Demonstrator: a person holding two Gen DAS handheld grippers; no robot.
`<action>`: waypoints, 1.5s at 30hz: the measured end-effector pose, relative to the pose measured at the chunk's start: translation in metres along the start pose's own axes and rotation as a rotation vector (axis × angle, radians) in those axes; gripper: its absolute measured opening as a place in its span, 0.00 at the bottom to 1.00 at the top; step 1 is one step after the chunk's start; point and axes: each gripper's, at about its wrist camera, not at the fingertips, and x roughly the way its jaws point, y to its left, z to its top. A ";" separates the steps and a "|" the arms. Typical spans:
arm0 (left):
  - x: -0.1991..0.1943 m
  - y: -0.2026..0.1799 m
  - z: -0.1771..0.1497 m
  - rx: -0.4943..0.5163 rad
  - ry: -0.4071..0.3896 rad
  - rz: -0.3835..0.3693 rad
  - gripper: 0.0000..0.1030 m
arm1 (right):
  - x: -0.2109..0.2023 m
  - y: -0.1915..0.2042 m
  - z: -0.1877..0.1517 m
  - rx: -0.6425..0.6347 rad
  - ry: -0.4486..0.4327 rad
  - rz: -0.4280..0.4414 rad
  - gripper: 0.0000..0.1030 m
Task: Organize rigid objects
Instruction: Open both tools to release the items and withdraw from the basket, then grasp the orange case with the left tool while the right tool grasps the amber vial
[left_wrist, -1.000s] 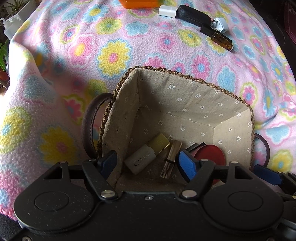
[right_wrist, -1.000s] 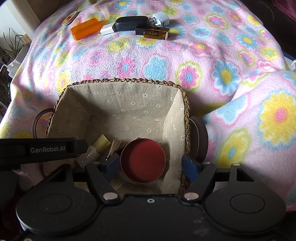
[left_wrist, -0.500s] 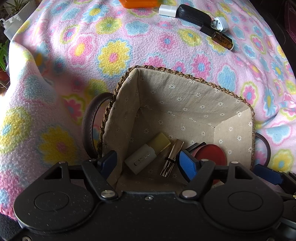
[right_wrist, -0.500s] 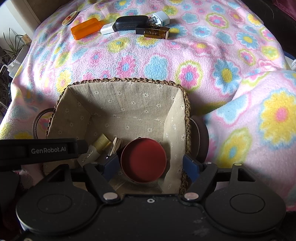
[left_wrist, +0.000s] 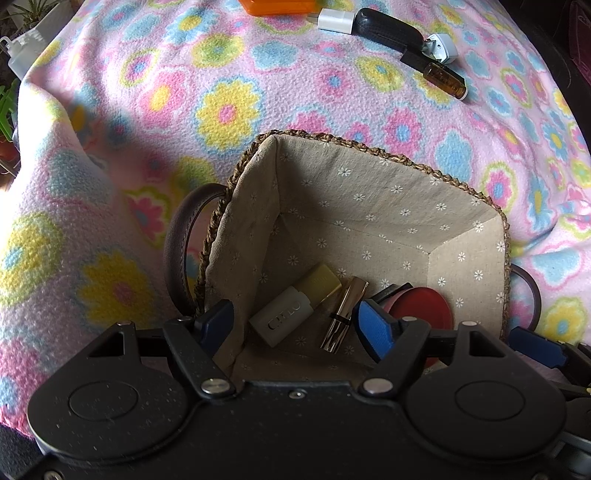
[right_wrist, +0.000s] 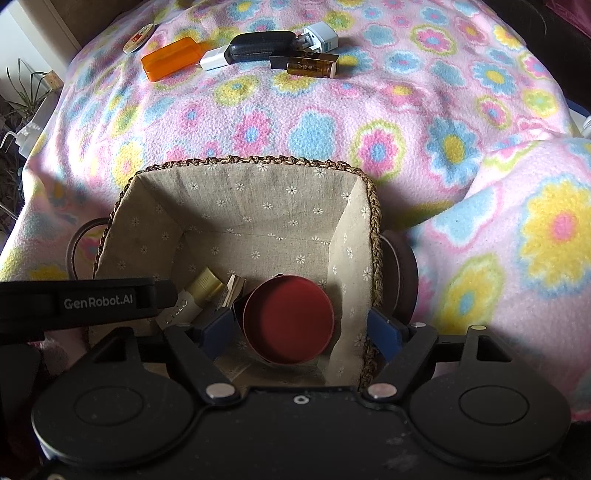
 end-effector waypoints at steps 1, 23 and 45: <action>0.000 0.000 0.000 0.000 0.000 0.000 0.69 | 0.000 0.000 0.000 0.001 0.000 0.000 0.77; -0.005 0.000 0.000 -0.007 -0.019 0.013 0.69 | 0.000 0.000 0.000 0.004 -0.002 -0.003 0.79; -0.035 -0.002 0.031 0.015 -0.169 0.033 0.75 | -0.024 -0.011 0.034 0.005 -0.125 -0.027 0.86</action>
